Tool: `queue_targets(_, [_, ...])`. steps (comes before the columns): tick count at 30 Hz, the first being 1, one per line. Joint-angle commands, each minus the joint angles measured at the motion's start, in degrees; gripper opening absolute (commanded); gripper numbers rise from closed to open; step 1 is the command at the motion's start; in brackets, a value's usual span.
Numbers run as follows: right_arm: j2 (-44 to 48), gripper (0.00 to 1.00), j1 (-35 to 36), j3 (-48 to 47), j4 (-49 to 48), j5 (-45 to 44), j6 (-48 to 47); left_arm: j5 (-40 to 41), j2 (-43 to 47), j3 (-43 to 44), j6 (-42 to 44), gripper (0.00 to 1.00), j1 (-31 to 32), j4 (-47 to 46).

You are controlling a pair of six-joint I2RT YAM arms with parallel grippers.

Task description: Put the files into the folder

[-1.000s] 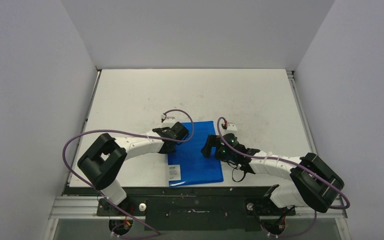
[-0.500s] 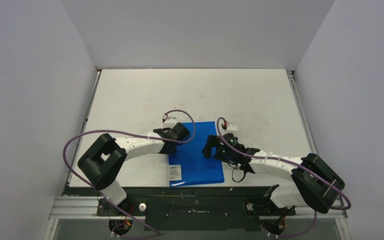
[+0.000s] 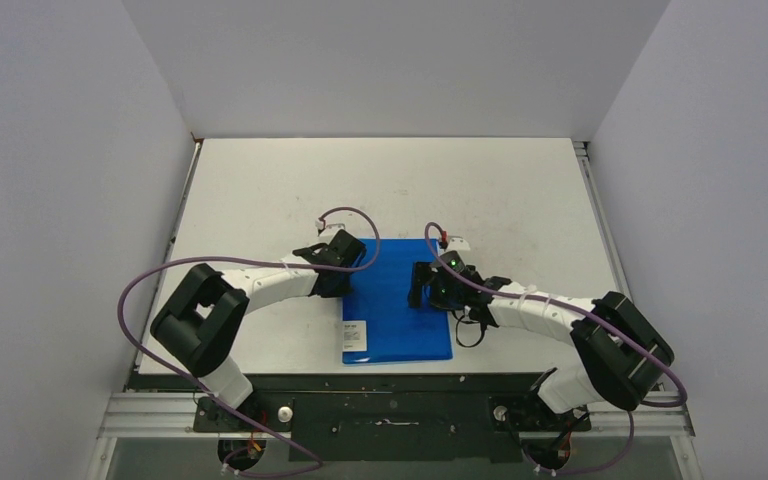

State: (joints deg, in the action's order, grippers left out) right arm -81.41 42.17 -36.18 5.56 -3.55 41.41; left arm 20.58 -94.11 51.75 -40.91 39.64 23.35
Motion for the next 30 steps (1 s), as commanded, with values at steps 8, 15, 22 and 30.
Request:
queue_targets(8, [3.7, 1.0, -3.4, -6.9, 7.3, -1.6, -4.0, -0.9, 6.6, 4.6, 0.3, 0.39, -1.9, 3.1])
queue_targets(15, [9.1, 0.95, -4.4, -12.0, 13.2, -5.7, -7.6, -0.3, 12.4, 7.6, 0.8, 0.55, -1.9, 7.0])
queue_targets(22, [20.8, 0.9, -4.7, -11.6, 12.8, -10.6, -10.9, -3.8, 26.1, 6.4, 5.2, 0.78, -1.9, 6.1])
queue_targets(30, [29.3, 0.9, -4.9, -13.5, 14.3, -14.8, -13.5, -6.9, 39.4, 7.5, 11.4, 0.97, -2.0, 7.2])
